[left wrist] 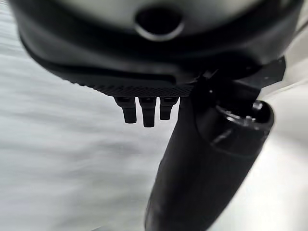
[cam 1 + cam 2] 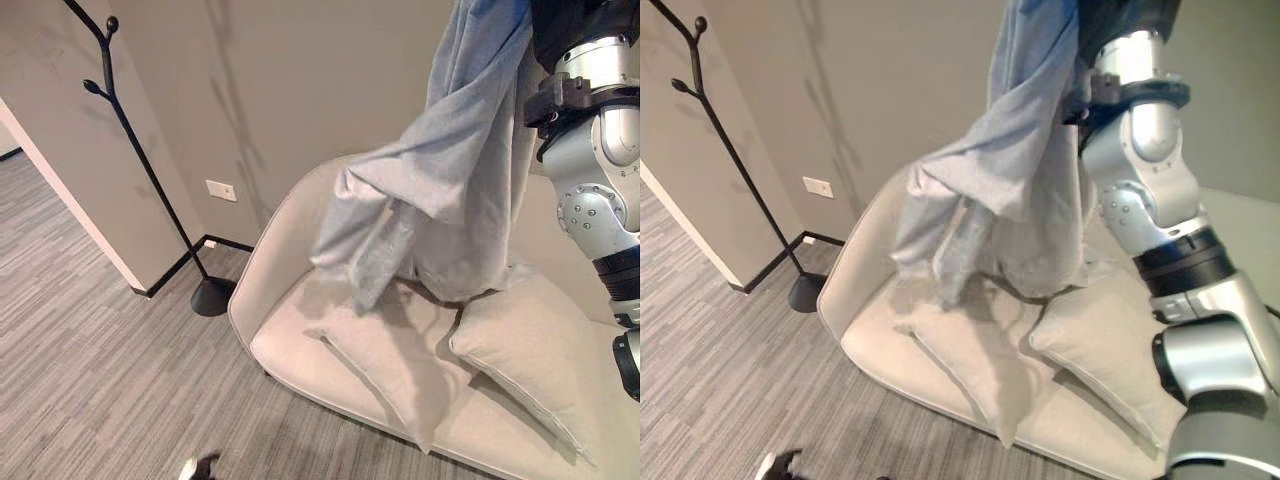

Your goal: Hang the clothes on the sofa on the clothes rack.

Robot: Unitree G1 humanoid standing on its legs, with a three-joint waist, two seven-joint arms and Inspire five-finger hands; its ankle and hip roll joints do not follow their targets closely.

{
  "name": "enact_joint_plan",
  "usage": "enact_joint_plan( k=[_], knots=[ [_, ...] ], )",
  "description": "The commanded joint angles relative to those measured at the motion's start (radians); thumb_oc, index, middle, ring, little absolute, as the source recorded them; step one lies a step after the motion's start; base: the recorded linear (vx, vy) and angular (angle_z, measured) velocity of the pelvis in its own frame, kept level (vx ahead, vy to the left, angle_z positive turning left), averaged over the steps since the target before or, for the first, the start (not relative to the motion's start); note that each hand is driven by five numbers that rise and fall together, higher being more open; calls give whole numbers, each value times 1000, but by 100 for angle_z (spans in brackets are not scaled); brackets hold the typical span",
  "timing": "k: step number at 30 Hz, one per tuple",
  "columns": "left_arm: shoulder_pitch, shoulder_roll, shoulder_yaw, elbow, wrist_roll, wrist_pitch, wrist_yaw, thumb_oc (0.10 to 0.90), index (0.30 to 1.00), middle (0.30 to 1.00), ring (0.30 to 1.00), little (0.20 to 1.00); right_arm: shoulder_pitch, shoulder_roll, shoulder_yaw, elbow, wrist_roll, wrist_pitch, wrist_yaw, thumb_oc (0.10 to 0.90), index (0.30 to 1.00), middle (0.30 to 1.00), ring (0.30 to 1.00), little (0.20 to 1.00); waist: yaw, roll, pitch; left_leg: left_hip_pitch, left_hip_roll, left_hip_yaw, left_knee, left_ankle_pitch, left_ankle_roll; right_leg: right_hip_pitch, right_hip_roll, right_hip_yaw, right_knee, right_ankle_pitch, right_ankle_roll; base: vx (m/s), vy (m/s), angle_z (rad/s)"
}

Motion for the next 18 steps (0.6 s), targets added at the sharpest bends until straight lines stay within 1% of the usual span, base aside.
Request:
enact_joint_plan(
  k=[1, 5, 6, 7, 18],
  knots=[
    [-127, 77, 14, -125, 1, -117, 160, 800, 900, 900, 900, 900, -187, 9, 12, -64, -66, -129, -34, 400, 300, 300, 300, 300, 7, -42, -43, 47, -22, 0, 3, -192, -15, -80, -40, 63, -19, 227, 5, 0, 0, 0],
    [-194, 138, 9, -382, 59, -149, 236, 800, 900, 900, 900, 900, -177, 30, 53, -171, -102, -137, -41, 400, 300, 300, 300, 300, -2, -47, -50, 57, -20, 7, 3, -199, -18, -76, -35, 70, -20, 229, 5, 13, -18, -5],
    [-218, 144, -6, -424, 70, -157, 244, 800, 900, 900, 900, 900, -183, 43, 69, -184, -107, -139, -40, 400, 300, 300, 300, 300, -5, -49, -51, 58, -20, 10, 3, -200, -18, -77, -35, 73, -20, 230, 5, 0, -5, -6],
    [-263, 140, -46, -466, 80, -158, 237, 800, 900, 900, 900, 900, -200, 67, 99, -202, -107, -141, -42, 400, 300, 300, 300, 300, -12, -52, -57, 59, -23, 15, 3, -199, -16, -79, -37, 79, -26, 237, 4, -3, 1, -9],
    [-263, 139, -46, -466, 80, -158, 237, 800, 900, 900, 900, 900, -200, 67, 100, -202, -107, -142, -42, 400, 300, 300, 300, 300, -12, -53, -58, 57, -24, 15, 3, -199, -16, -81, -37, 80, -27, 238, 4, 0, 0, -3]
  ],
)
